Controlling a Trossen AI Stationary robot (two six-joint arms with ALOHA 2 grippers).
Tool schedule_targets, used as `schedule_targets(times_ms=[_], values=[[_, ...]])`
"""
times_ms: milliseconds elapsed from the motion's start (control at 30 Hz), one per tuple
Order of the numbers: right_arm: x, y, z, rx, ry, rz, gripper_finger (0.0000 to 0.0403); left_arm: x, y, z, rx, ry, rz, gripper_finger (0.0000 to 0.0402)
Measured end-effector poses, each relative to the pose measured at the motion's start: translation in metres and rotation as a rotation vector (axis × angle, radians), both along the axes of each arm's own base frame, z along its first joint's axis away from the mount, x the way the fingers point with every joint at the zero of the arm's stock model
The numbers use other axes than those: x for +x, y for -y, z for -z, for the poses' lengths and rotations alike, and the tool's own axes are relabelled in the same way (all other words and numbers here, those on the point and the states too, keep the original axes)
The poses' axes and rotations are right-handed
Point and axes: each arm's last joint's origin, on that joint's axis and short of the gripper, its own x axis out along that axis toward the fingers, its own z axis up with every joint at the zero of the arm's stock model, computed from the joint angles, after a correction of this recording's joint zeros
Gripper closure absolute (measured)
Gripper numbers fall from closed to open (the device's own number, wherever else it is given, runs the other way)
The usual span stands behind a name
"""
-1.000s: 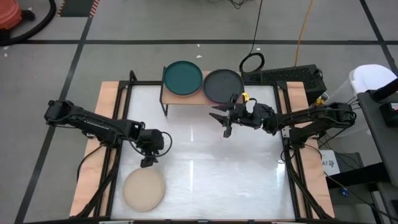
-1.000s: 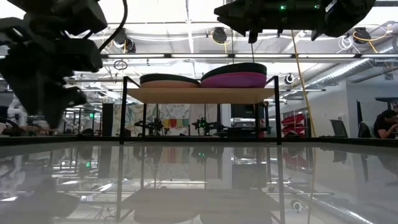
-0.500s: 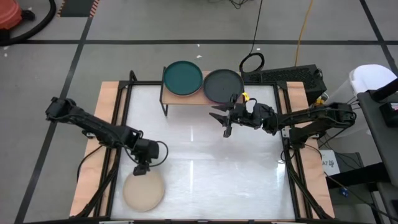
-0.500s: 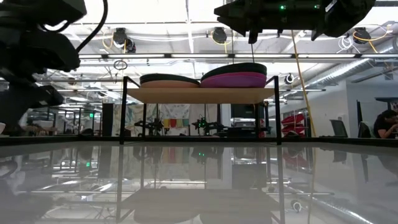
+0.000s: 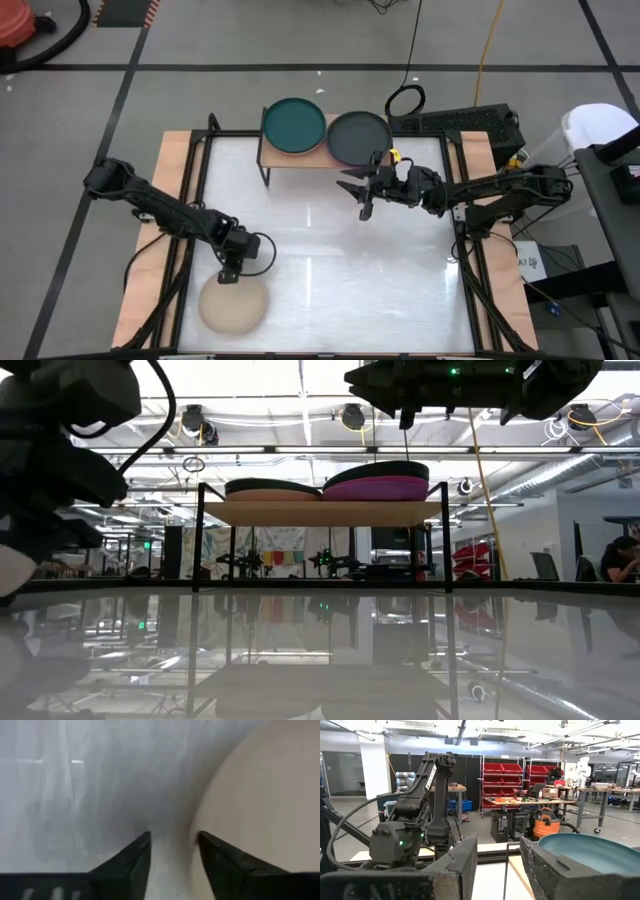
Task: Place and stack plates onto a shelf
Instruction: Stack the white plate on top of the dark green plate on the shelf
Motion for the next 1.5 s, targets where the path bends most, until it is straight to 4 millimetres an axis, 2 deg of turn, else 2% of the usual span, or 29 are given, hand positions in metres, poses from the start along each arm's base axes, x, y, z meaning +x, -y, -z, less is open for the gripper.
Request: schedule_targets(times_ms=[300, 433, 533, 633, 800, 1000, 1167, 1300, 1500], values=[[-0.001, 0.002, -0.002, -0.019, 0.013, 0.011, 0.0273, 0.005, -0.003, -0.004, -0.052, 0.019, 0.032, 0.0386], [-0.001, 0.003, -0.002, -0.027, 0.018, 0.012, 0.0273, 0.016, -0.002, -0.017, -0.005, 0.094, 0.047, 0.0390], [-0.001, 0.003, -0.002, -0.043, 0.014, 0.014, 0.0273, 0.031, -0.004, -0.036, 0.064, 0.194, 0.079, 0.0391], [-0.001, 0.003, -0.002, -0.045, 0.014, 0.014, 0.0273, 0.045, -0.018, -0.059, 0.200, 0.262, 0.048, 0.0392], [-0.001, 0.002, -0.005, -0.042, 0.046, 0.010, 0.0273, 0.063, -0.065, -0.109, 0.567, 0.295, -0.146, 0.0392], [-0.001, 0.000, -0.005, -0.041, 0.046, 0.000, 0.0273, 0.074, -0.119, -0.191, 0.658, 0.512, -0.243, 0.0392], [-0.001, -0.001, -0.005, -0.035, 0.047, -0.003, 0.0273, 0.063, -0.163, -0.244, 0.774, 0.617, -0.340, 0.0392], [-0.001, -0.002, -0.005, -0.030, 0.042, -0.009, 0.0273, 0.058, -0.205, -0.260, 0.793, 0.648, -0.410, 0.0392], [0.000, -0.002, -0.003, -0.025, 0.025, -0.009, 0.0273, 0.062, -0.271, -0.250, 0.782, 0.565, -0.510, 0.0392]])
